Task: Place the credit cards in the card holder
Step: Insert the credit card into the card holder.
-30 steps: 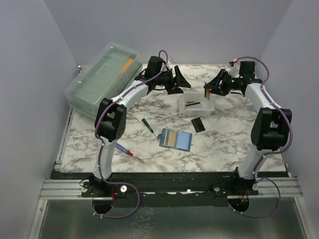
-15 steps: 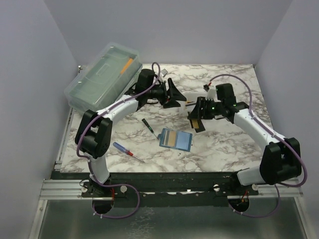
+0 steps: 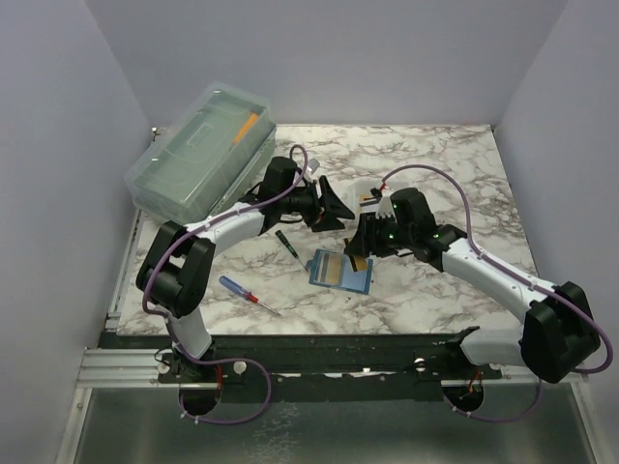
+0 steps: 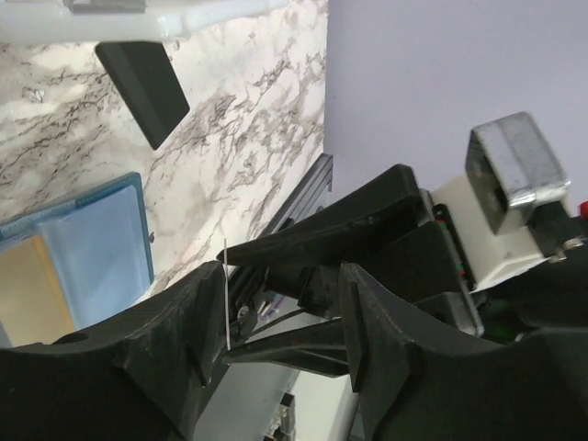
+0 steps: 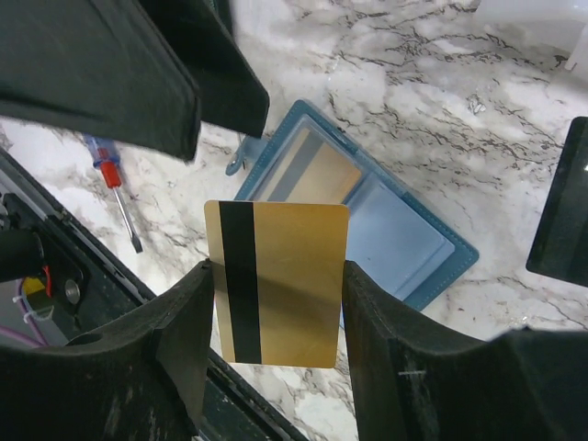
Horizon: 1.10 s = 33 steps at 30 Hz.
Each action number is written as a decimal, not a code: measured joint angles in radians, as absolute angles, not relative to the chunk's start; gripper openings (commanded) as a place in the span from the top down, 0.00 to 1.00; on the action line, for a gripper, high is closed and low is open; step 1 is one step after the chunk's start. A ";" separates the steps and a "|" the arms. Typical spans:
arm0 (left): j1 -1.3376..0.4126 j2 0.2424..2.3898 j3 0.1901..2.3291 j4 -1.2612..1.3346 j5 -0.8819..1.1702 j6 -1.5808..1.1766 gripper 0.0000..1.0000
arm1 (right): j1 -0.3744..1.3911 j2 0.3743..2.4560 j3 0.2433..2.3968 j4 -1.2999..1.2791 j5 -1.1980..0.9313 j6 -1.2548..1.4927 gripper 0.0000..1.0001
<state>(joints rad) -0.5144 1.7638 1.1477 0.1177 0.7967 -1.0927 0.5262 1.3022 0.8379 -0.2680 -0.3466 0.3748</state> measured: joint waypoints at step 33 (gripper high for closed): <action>-0.571 1.710 1.096 -0.043 0.808 -0.819 1.00 | 0.575 1.260 0.804 -0.211 -0.234 0.454 0.33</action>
